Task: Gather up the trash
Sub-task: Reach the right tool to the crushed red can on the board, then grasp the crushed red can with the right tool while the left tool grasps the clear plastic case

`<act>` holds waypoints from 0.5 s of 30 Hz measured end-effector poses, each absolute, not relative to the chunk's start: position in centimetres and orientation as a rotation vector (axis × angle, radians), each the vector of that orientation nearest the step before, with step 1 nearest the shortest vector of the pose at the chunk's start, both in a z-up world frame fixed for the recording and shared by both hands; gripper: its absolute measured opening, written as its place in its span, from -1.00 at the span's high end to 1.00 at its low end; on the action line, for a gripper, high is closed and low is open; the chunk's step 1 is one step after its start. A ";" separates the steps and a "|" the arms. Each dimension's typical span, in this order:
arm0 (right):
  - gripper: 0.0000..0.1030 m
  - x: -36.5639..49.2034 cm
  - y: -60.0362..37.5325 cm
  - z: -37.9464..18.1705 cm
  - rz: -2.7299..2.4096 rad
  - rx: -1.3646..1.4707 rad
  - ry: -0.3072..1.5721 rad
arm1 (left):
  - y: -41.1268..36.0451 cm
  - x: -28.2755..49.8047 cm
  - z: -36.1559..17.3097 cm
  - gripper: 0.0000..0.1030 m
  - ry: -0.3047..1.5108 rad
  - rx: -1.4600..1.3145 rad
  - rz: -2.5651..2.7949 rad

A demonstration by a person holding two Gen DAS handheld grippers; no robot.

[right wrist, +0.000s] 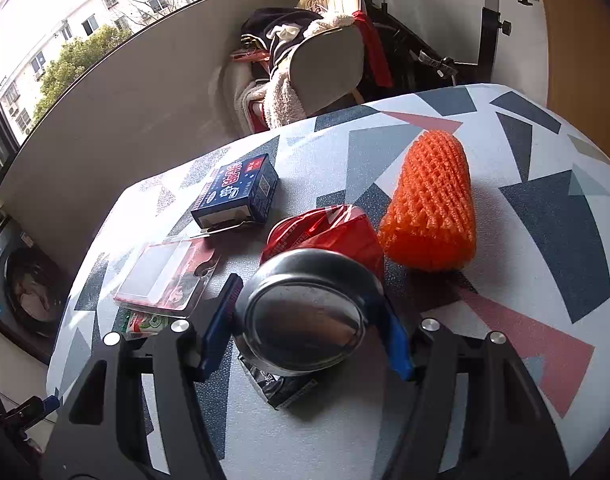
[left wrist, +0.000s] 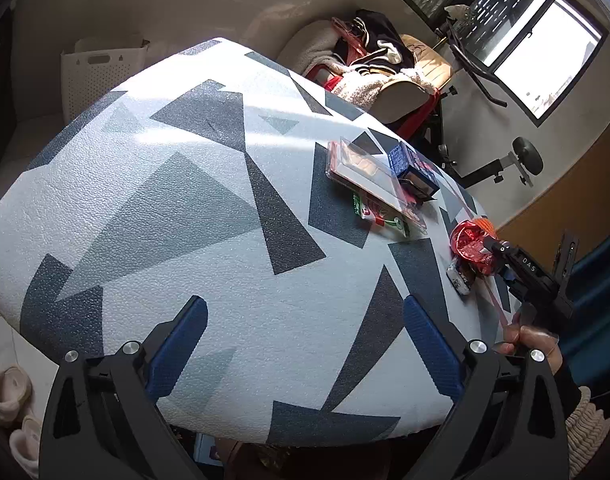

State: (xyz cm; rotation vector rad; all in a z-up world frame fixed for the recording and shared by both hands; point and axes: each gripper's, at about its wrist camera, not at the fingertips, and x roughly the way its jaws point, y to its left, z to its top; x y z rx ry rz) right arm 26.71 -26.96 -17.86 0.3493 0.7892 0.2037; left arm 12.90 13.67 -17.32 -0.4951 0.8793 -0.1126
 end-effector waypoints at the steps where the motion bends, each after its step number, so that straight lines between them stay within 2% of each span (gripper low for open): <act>1: -0.25 26.1 -27.5 -18.0 0.224 0.384 0.793 | 13.6 13.1 -17.3 -0.81 0.881 -0.503 -0.117; 7: -0.27 24.1 -28.8 -19.7 0.187 0.400 0.877 | 13.4 13.9 -16.9 -0.77 0.883 -0.552 -0.116; 12: -0.64 23.7 -31.3 -20.2 0.048 0.393 0.923 | 12.7 14.2 -16.5 -0.77 0.881 -0.529 -0.128; 15: -0.71 23.3 -32.6 -19.9 -0.022 0.376 0.933 | 12.5 14.2 -16.6 -0.77 0.882 -0.531 -0.131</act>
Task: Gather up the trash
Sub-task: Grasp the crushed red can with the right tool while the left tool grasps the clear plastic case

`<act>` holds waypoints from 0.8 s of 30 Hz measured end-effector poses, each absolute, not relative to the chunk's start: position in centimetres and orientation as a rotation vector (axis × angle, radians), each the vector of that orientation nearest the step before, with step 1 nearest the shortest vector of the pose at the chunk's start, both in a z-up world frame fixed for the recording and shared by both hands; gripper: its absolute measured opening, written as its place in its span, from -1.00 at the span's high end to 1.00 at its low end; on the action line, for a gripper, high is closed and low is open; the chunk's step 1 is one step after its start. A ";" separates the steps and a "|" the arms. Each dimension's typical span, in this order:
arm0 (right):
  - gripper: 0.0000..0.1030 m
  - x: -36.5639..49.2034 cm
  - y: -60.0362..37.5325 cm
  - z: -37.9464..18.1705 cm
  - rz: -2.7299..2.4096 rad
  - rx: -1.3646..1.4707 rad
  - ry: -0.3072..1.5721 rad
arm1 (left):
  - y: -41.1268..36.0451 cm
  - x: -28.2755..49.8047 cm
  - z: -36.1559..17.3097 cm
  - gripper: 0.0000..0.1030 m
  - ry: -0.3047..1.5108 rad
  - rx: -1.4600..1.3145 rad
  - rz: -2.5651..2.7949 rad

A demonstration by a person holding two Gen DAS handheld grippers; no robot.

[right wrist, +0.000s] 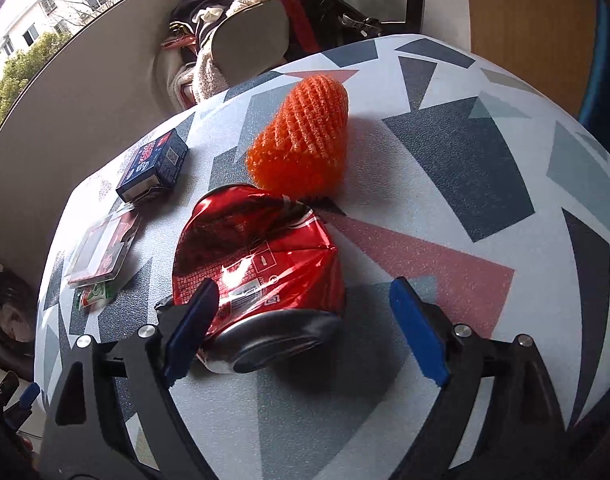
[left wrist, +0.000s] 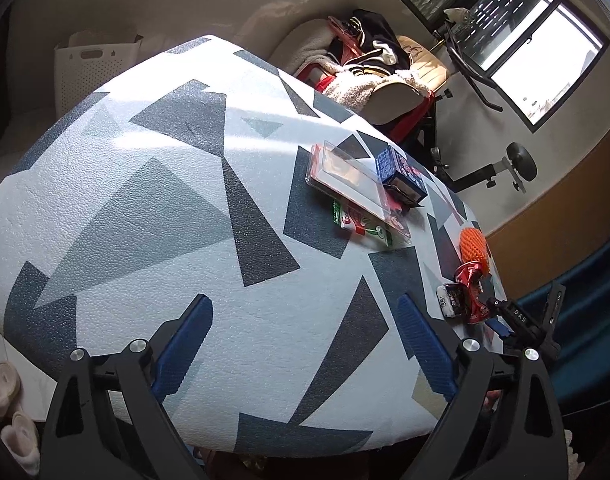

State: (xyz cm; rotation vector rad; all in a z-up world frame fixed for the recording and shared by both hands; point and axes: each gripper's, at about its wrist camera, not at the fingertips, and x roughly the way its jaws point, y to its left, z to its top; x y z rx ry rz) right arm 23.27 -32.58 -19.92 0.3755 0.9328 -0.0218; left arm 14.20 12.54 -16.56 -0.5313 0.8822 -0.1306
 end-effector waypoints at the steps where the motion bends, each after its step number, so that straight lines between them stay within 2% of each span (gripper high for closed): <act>1: -0.71 23.1 -33.0 -19.8 -0.043 0.361 0.942 | 12.5 14.2 -16.6 -0.77 0.884 -0.534 -0.131; 7: -0.67 21.7 -34.1 -18.8 -0.129 0.226 0.917 | 12.5 14.2 -16.9 -0.77 0.889 -0.542 -0.137; 13: 0.00 21.3 -33.6 -19.0 -0.019 0.239 0.913 | 12.7 14.2 -17.0 -0.77 0.888 -0.554 -0.140; 15: 0.13 21.4 -32.6 -18.9 0.001 0.220 0.897 | 12.7 14.3 -17.1 -0.77 0.890 -0.561 -0.141; 24: 0.27 21.2 -31.4 -18.4 0.063 0.220 0.821 | 12.4 16.0 -16.8 -0.59 0.893 -0.578 -0.190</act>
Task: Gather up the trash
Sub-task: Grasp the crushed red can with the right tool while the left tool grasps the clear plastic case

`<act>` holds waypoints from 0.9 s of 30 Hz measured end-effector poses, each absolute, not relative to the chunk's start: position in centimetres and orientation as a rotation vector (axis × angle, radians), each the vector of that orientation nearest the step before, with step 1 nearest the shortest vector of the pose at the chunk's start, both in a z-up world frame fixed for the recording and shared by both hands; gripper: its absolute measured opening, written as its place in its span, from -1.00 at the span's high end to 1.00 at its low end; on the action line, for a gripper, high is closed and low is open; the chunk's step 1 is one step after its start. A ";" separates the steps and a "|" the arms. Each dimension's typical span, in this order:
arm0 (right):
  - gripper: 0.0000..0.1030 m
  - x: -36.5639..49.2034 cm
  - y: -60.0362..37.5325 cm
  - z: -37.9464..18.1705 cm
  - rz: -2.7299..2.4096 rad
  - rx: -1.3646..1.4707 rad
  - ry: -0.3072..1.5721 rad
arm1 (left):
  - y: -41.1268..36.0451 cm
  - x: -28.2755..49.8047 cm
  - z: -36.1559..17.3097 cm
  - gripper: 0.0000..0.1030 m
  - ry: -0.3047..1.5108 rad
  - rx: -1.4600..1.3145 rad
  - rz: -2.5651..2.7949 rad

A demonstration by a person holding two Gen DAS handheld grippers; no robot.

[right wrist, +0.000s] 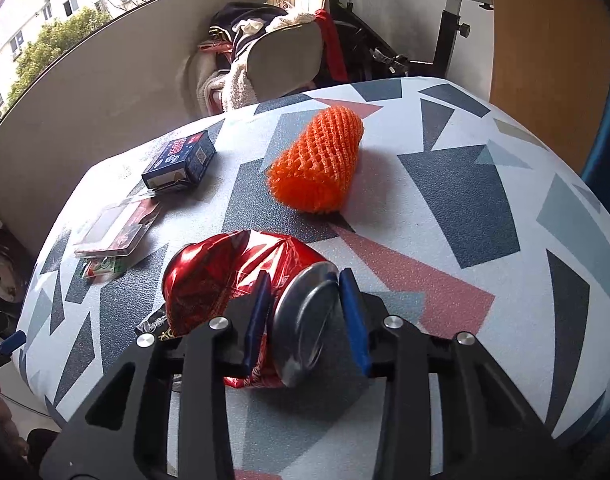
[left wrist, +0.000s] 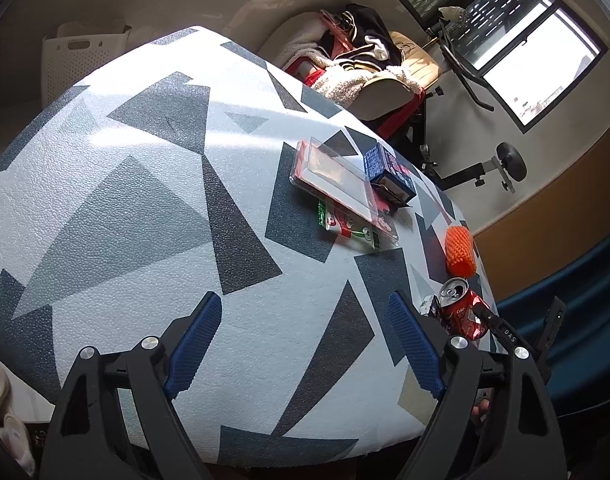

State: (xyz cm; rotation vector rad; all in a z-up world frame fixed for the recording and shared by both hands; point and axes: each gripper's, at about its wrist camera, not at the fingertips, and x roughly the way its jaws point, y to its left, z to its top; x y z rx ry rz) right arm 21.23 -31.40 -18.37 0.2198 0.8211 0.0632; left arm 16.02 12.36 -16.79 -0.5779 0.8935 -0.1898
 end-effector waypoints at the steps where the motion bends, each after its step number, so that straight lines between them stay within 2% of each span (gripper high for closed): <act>1: 0.27 21.2 -31.1 -18.2 0.072 0.205 0.805 | 12.4 16.4 -16.8 -0.57 0.891 -0.593 -0.193; 6: 0.26 21.7 -30.3 -18.8 0.119 0.184 0.811 | 12.4 19.0 -17.3 -0.45 0.900 -0.672 -0.204; 11: 0.15 21.9 -30.6 -19.2 0.117 0.210 0.823 | 13.3 22.4 -19.1 -0.23 0.924 -0.862 -0.201; 14: -0.03 21.9 -31.0 -19.5 0.102 0.255 0.851 | 13.9 24.3 -20.6 -0.19 0.920 -1.009 -0.190; 18: -0.04 21.8 -31.6 -20.1 0.106 0.364 0.881 | 13.8 26.6 -21.7 -0.19 0.908 -1.078 -0.181; 19: -0.02 21.8 -31.6 -20.2 0.118 0.382 0.883 | 13.6 27.2 -22.0 -0.19 0.911 -1.082 -0.177; 21: 0.35 21.6 -31.5 -20.2 0.161 0.402 0.867 | 13.5 28.1 -22.4 -0.19 0.918 -1.090 -0.163; 24: 0.45 21.4 -30.8 -19.7 0.155 0.352 0.851 | 13.3 29.2 -22.6 -0.05 0.907 -1.081 -0.155; 27: 0.46 21.2 -30.9 -19.7 0.160 0.354 0.843 | 13.0 30.2 -22.9 0.14 0.908 -1.057 -0.135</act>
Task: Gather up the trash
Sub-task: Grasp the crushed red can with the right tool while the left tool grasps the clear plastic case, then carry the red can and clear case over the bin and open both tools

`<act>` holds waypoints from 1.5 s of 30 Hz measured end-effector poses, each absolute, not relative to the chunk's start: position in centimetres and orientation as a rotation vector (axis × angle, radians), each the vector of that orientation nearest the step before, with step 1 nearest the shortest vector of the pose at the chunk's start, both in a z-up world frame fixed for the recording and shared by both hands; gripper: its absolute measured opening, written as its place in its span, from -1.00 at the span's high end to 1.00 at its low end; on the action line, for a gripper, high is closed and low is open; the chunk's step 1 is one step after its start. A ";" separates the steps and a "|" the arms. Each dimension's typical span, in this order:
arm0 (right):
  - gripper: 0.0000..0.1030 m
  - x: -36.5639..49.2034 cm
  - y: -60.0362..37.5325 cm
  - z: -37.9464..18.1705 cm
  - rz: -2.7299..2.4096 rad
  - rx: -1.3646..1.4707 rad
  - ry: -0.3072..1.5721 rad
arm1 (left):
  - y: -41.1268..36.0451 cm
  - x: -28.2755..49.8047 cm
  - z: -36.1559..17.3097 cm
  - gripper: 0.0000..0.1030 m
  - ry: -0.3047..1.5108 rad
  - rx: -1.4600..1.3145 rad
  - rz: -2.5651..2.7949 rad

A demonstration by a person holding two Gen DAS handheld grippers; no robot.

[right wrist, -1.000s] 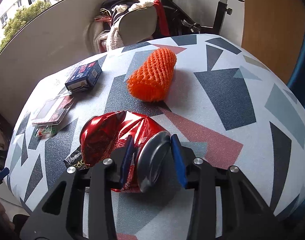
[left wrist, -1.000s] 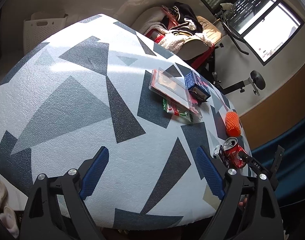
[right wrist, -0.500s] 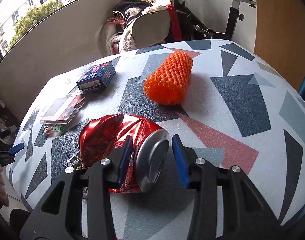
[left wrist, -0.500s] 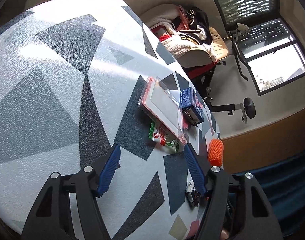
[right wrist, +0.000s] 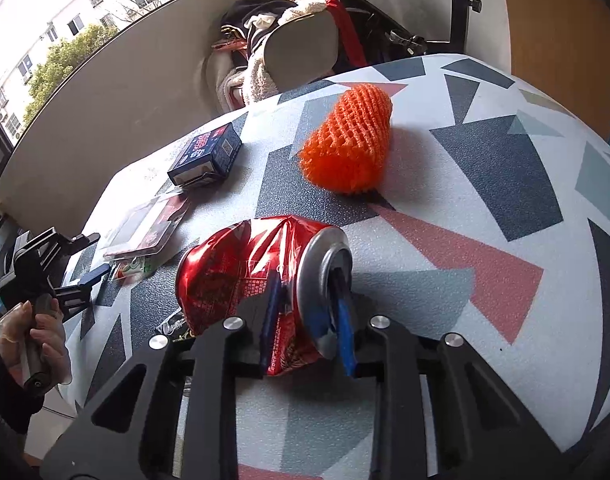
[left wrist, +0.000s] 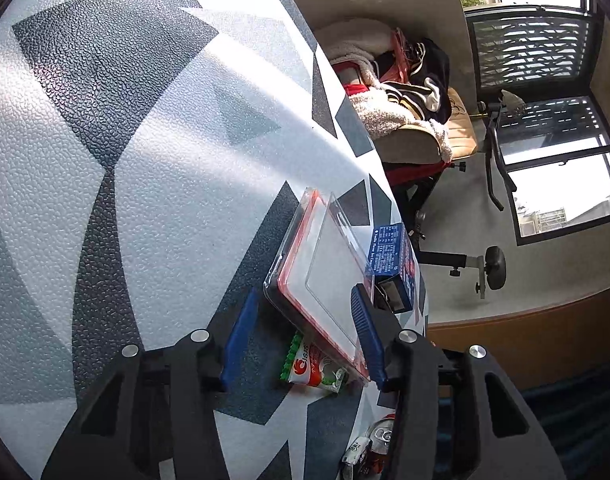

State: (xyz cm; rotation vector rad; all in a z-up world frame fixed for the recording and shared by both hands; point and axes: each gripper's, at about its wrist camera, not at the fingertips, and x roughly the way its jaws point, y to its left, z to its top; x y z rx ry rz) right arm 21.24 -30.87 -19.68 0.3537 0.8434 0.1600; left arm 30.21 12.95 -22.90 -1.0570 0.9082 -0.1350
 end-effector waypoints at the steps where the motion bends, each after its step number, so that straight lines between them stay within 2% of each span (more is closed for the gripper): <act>1: 0.46 21.2 -31.0 -19.7 0.162 0.360 0.842 | 12.9 30.5 -23.1 0.22 0.904 -1.055 -0.132; 4: 0.47 21.2 -31.1 -19.7 0.164 0.365 0.838 | 12.6 31.2 -23.5 0.42 0.901 -1.047 -0.123; 14: 0.47 21.0 -31.0 -19.8 0.170 0.349 0.829 | 11.0 33.1 -23.5 0.41 0.908 -0.965 -0.152; 17: 0.47 20.9 -31.0 -19.8 0.171 0.351 0.830 | 10.6 33.0 -22.9 0.47 0.905 -0.915 -0.182; 21: 0.48 20.8 -30.9 -19.4 0.168 0.351 0.834 | 10.1 32.3 -19.2 0.54 0.819 -0.773 -0.238; 26: 0.51 20.5 -30.9 -18.4 0.181 0.364 0.809 | 7.9 30.2 -12.3 0.61 0.699 -0.455 -0.280; 31: 0.51 19.6 -30.3 -16.8 0.191 0.369 0.776 | 5.8 27.2 -7.4 0.68 0.609 -0.312 -0.359; 45: 0.52 14.4 -30.0 -11.7 0.224 0.346 0.707 | 3.0 18.3 -1.4 0.68 0.576 -0.218 -0.499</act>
